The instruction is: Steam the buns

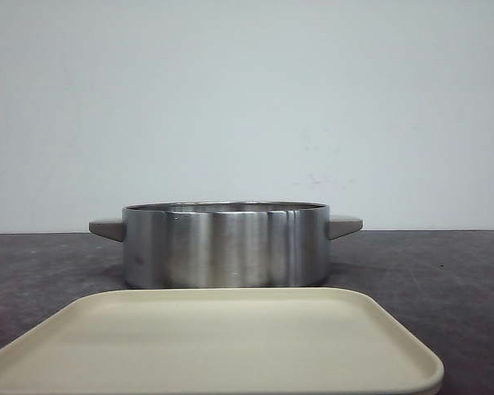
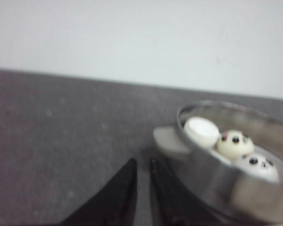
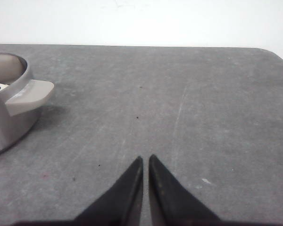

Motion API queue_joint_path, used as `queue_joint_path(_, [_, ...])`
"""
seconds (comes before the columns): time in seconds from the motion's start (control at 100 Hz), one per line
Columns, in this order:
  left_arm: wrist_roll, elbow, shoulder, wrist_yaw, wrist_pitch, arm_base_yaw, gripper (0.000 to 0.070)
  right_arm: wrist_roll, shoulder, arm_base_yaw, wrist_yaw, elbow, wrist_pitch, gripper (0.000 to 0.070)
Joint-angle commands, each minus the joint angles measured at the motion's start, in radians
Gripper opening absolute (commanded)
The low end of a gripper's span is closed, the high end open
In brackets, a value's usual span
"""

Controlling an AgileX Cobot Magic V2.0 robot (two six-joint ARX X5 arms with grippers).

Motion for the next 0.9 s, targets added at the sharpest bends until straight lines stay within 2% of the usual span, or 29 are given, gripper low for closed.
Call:
queue_joint_path(0.0, [-0.003,0.004,-0.016,0.03,-0.016,0.03,0.0,-0.005,0.0,0.001,0.0,-0.003,0.013,0.0014])
queue_joint_path(0.26, [0.031,0.0,-0.039,0.032,-0.165,0.13,0.0,-0.005,0.0,0.001,0.0,-0.003,0.013,0.0014])
queue_joint_path(0.72, [0.069,-0.055,-0.039,0.032,-0.137,0.224,0.0,-0.005,0.0,0.001,0.0,-0.003,0.013,0.0014])
queue_joint_path(0.84, [0.129,-0.055,-0.039,0.032,-0.137,0.251,0.0,-0.005,0.0,0.001,0.0,-0.003,0.013,0.0014])
queue_joint_path(0.89, [0.131,-0.055,-0.039,0.032,-0.132,0.259,0.0,-0.005,0.0,0.001,0.0,-0.003,0.013,0.0014])
